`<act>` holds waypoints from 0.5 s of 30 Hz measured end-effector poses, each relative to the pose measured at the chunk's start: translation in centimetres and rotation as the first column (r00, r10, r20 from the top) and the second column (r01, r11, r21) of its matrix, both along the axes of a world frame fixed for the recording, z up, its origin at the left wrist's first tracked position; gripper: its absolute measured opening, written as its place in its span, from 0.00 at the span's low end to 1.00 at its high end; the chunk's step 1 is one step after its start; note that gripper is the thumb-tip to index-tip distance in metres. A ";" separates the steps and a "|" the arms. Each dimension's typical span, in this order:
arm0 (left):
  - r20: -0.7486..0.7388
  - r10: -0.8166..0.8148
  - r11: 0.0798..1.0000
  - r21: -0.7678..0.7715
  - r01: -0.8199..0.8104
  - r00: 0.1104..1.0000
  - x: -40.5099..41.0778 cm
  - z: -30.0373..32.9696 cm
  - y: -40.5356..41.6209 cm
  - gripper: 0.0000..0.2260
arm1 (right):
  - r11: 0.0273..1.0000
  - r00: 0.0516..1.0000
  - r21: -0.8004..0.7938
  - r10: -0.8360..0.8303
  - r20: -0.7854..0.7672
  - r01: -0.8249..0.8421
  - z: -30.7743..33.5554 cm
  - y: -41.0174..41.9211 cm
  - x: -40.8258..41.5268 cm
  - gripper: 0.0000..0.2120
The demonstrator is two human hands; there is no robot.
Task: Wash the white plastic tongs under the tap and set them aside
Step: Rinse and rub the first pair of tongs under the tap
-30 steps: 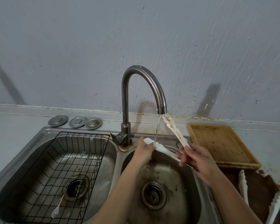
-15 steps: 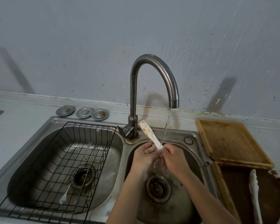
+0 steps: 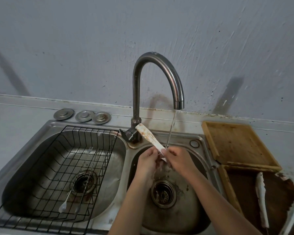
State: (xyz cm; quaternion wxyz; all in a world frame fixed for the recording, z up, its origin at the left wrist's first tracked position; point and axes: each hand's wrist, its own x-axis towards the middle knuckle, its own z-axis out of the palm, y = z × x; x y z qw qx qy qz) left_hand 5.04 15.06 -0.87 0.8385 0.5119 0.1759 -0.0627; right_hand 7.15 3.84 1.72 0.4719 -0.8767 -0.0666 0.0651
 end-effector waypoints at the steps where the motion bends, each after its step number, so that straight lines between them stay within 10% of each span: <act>1: 0.023 -0.017 1.000 -0.015 0.017 1.000 0.0 0.2 0.0 0.13 | 1.000 1.000 0.019 0.003 -0.002 -0.003 0.1 0.0 0.0 0.16; 15: 0.104 -0.087 0.996 0.011 0.087 0.991 0.9 2.2 0.3 0.06 | 0.966 0.989 0.260 0.056 -0.138 -0.019 1.2 -0.9 -0.6 0.13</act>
